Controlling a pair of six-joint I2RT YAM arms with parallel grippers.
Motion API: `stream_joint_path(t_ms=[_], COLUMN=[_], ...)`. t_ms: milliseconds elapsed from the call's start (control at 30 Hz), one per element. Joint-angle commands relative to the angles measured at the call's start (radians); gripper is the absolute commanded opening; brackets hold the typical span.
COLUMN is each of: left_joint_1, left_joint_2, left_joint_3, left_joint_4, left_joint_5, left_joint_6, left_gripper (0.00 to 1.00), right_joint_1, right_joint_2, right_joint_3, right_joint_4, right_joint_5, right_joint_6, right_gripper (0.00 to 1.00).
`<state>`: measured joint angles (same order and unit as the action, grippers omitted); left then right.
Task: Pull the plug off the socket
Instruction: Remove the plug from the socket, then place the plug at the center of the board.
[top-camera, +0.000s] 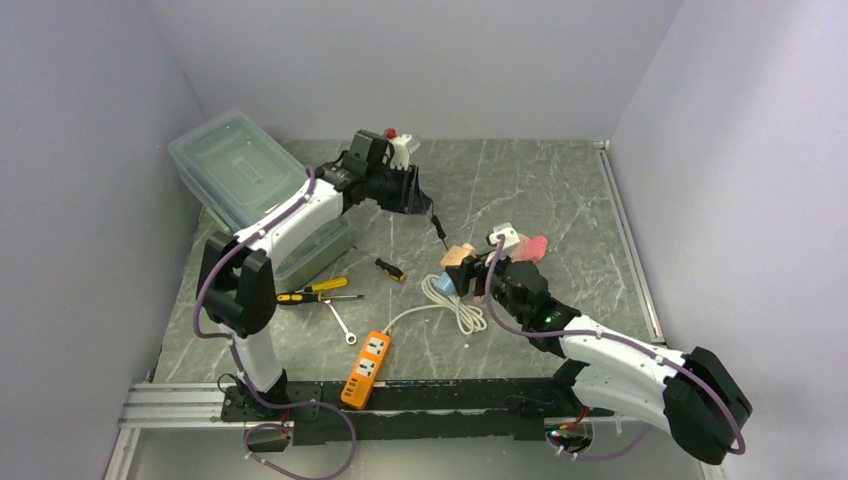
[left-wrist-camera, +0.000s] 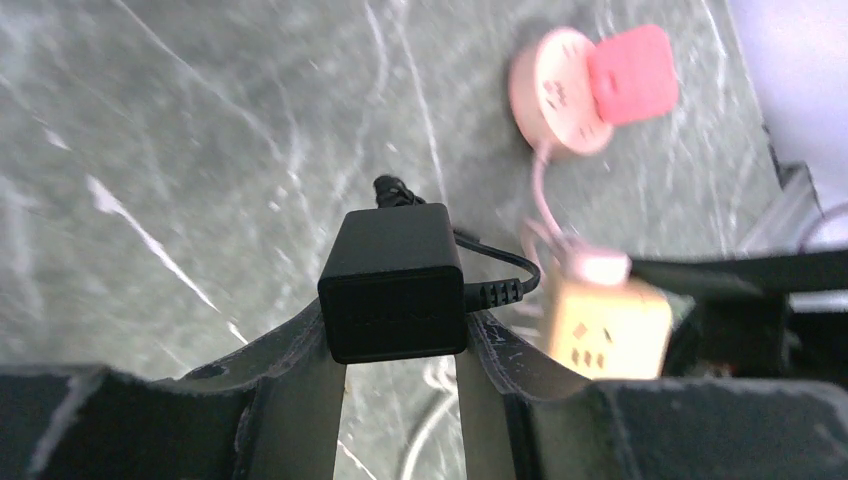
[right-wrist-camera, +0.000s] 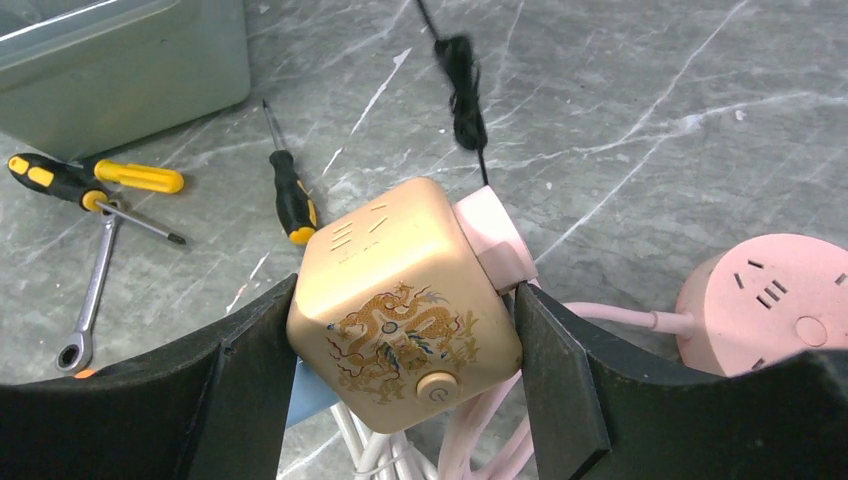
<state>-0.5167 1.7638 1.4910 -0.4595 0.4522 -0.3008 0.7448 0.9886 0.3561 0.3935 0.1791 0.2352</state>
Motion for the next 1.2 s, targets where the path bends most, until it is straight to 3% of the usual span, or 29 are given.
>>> stream_joint_path(t_ms=[0, 133, 467, 667, 967, 1167], left_joint_1=[0.027, 0.039, 0.023, 0.0, 0.0, 0.0], left_joint_2=[0.079, 0.119, 0.231, 0.273, 0.308, 0.307], left_joint_3=[0.135, 0.127, 0.127, 0.148, 0.162, 0.164], left_joint_4=[-0.048, -0.057, -0.09, -0.134, -0.153, -0.156], left_joint_5=[-0.219, -0.316, -0.277, -0.331, -0.324, -0.322], left_joint_6=[0.019, 0.051, 0.106, 0.133, 0.126, 0.117], left_gripper=[0.0, 0.0, 0.01, 0.14, 0.47, 0.58], right_joint_1=[-0.004, -0.005, -0.005, -0.006, -0.005, -0.005], right_joint_2=[-0.085, -0.113, -0.072, -0.071, -0.057, -0.06], right_joint_3=[0.004, -0.012, 0.009, 0.01, 0.018, 0.016], right_joint_4=[0.164, 0.164, 0.153, 0.151, 0.146, 0.146], right_joint_5=[0.073, 0.114, 0.106, 0.108, 0.105, 0.103], right_joint_6=[-0.018, -0.019, -0.016, -0.015, -0.014, -0.014], right_gripper=[0.0, 0.0, 0.0, 0.0, 0.0, 0.0])
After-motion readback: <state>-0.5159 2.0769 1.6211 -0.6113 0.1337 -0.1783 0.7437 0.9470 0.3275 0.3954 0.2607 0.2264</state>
